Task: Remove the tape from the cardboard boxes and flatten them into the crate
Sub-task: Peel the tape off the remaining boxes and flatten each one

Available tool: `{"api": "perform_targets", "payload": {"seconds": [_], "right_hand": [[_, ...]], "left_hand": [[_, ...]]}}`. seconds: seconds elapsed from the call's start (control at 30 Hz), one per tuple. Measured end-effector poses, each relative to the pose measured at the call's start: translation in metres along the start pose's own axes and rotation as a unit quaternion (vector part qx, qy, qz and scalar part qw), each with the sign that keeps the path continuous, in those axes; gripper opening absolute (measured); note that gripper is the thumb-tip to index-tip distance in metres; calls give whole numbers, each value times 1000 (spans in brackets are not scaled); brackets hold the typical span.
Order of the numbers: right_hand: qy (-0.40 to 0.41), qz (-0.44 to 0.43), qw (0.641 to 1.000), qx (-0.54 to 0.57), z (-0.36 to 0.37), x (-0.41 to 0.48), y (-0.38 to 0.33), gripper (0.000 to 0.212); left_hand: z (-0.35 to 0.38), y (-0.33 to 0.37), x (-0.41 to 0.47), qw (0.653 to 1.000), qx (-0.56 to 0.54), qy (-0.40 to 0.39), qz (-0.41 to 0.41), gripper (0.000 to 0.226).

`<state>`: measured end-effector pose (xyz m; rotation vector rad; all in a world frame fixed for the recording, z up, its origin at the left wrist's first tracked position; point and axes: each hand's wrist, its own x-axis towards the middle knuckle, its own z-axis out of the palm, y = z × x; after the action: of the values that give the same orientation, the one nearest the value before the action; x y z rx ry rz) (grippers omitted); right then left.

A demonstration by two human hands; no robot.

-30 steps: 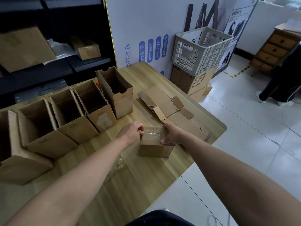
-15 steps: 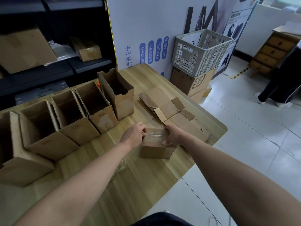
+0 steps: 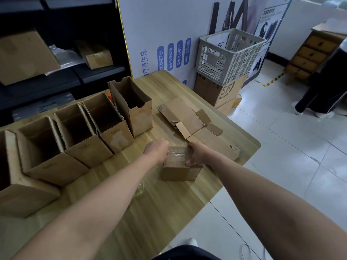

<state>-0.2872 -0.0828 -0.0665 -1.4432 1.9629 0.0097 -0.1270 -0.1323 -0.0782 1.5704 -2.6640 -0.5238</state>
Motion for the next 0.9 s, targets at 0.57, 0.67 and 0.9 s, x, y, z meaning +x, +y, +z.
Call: {"api": "perform_targets", "payload": {"seconds": [0.57,0.67,0.9], "right_hand": [[11,8,1000,-10,5,5,1,70],[13,9,1000,-8,6,5,3,69],[9,8,1000,0,9,5,4,68]], "left_hand": [[16,-3,-7,992,-100,72,40,14],[15,4,-4,992,-101,75,-9,7],[17,14,-3,998,40,44,34,20]]}}
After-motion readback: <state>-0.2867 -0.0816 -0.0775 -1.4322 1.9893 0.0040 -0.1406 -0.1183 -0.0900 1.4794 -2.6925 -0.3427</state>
